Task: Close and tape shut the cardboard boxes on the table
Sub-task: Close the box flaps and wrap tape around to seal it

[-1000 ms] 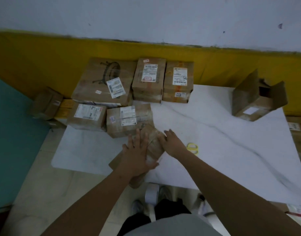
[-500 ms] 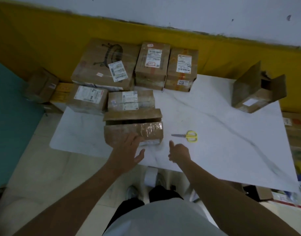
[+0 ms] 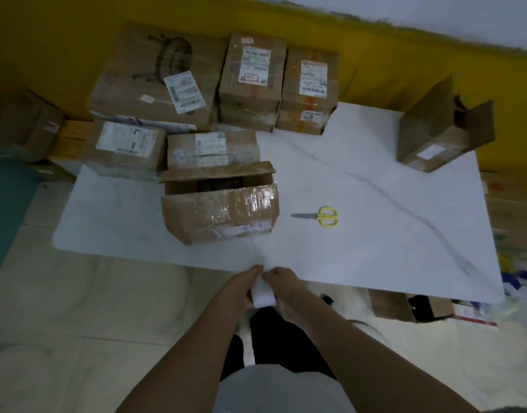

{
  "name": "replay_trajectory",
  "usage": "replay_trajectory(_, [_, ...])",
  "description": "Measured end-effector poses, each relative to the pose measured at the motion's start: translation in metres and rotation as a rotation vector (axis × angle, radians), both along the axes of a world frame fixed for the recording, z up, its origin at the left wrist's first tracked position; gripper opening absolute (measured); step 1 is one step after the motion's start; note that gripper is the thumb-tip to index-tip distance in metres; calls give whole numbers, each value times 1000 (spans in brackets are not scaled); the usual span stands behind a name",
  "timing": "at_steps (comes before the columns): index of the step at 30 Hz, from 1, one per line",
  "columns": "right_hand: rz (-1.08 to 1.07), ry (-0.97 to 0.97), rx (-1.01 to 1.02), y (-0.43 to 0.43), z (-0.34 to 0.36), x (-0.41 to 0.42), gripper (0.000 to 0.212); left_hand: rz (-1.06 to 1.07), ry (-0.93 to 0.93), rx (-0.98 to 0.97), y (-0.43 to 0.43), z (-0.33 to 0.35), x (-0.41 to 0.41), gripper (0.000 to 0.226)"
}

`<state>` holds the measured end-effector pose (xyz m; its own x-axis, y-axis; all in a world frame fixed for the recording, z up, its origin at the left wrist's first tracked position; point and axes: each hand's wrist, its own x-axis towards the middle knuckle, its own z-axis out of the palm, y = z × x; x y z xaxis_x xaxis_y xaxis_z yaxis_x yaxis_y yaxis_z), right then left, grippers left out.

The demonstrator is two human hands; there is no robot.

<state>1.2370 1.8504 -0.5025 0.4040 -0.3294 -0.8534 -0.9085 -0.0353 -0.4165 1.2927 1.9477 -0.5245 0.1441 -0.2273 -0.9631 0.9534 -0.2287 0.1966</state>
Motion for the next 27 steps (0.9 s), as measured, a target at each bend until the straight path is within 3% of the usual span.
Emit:
replay_trajectory(3, [198, -39, 1, -15, 34, 0, 16, 15, 62, 11, -1, 19, 6, 19])
replay_trajectory(6, [258, -137, -8, -31, 77, -4, 15, 13, 53, -12, 3, 48, 16, 19])
replay_trajectory(9, [290, -234, -48, -45, 122, 2, 23, -73, -175, 43, 9, 93, 33, 22])
replay_trajectory(15, [444, -521, -215, -42, 197, 60, 29, 37, -507, -115, 34, 177, 88, 22])
replay_trajectory(21, [549, -655, -289, -16, 217, 135, 31, 172, -650, -150, 69, 208, 141, 3])
replay_trajectory(27, [717, -615, -303, 6, 197, 192, 28, 238, -750, 92, 89, 183, 178, 21])
